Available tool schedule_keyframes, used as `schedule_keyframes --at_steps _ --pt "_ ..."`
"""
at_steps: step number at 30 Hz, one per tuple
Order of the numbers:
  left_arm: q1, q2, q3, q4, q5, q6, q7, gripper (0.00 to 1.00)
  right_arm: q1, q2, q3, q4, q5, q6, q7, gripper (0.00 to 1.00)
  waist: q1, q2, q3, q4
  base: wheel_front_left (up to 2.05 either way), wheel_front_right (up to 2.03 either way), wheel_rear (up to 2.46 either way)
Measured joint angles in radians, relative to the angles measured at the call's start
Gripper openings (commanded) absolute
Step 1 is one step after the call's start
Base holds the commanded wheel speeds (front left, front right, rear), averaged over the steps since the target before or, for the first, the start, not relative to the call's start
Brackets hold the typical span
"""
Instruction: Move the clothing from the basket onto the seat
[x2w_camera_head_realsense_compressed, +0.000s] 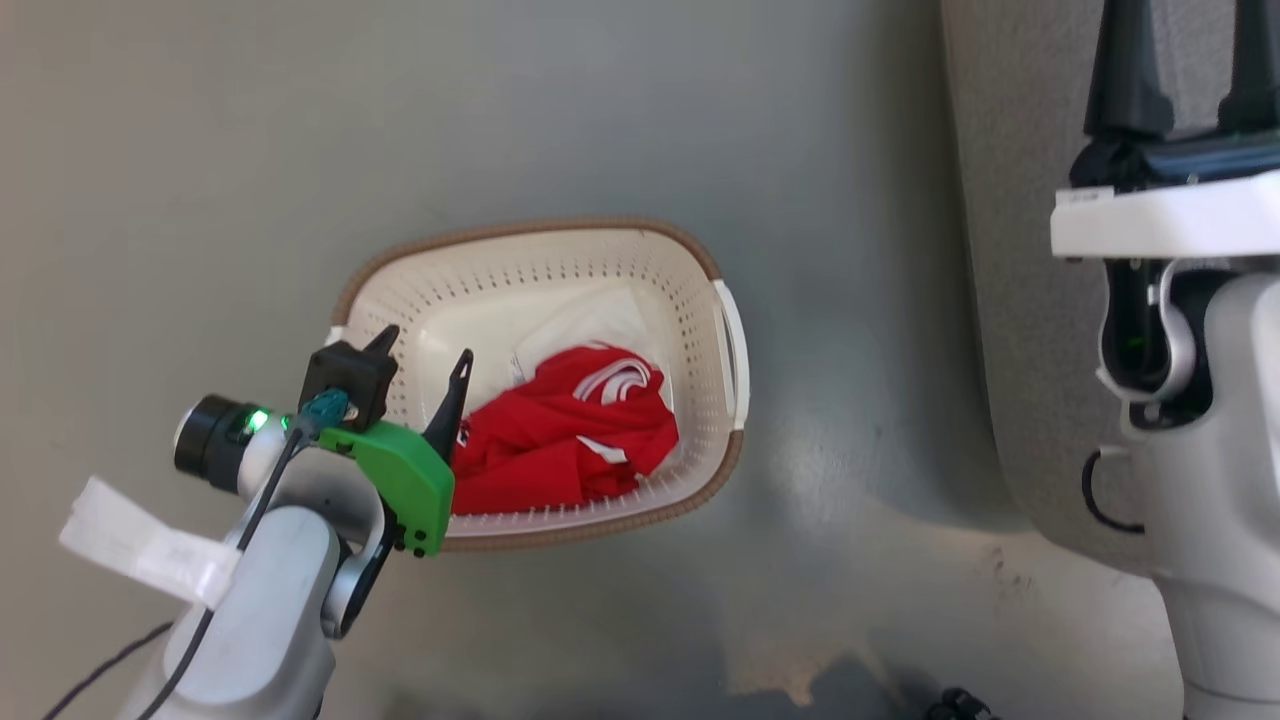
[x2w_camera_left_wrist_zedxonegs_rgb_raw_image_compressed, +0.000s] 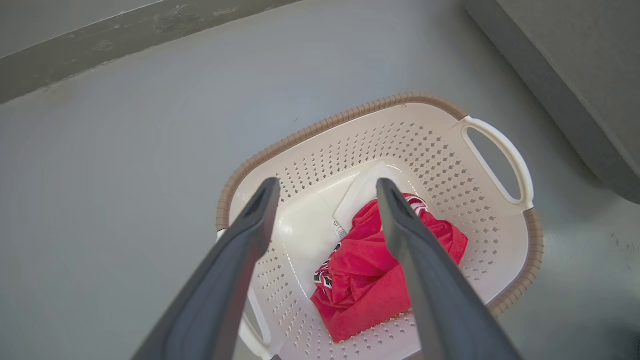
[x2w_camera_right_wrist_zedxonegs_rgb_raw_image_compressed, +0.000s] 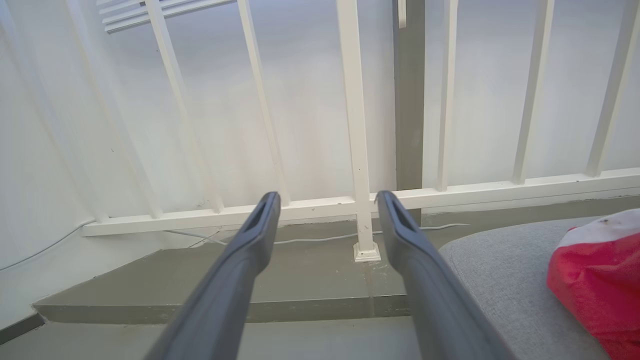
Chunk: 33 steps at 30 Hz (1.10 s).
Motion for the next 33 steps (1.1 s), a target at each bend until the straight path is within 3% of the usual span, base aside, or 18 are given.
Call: schedule_keyframes --at_steps 5,20,33 --pt "-0.072 0.001 -0.040 0.046 0.030 -0.039 0.020 1.00 -0.073 0.001 -0.001 -0.016 0.000 0.001 0.000 1.00 0.0000 0.0000 0.086 -0.015 0.00 0.00 0.00" --pt "-0.224 0.002 -0.163 0.162 0.137 -0.084 0.044 1.00 -0.234 0.013 -0.001 -0.031 -0.005 0.002 -0.012 1.00 0.0000 0.0000 0.296 -0.057 0.00 0.00 0.00" --pt "-0.258 -0.012 -0.259 0.278 0.166 -0.100 0.030 1.00 -0.275 0.026 0.014 0.035 -0.011 0.012 -0.036 1.00 -0.0001 0.0000 0.365 -0.090 0.00 0.00 0.00"
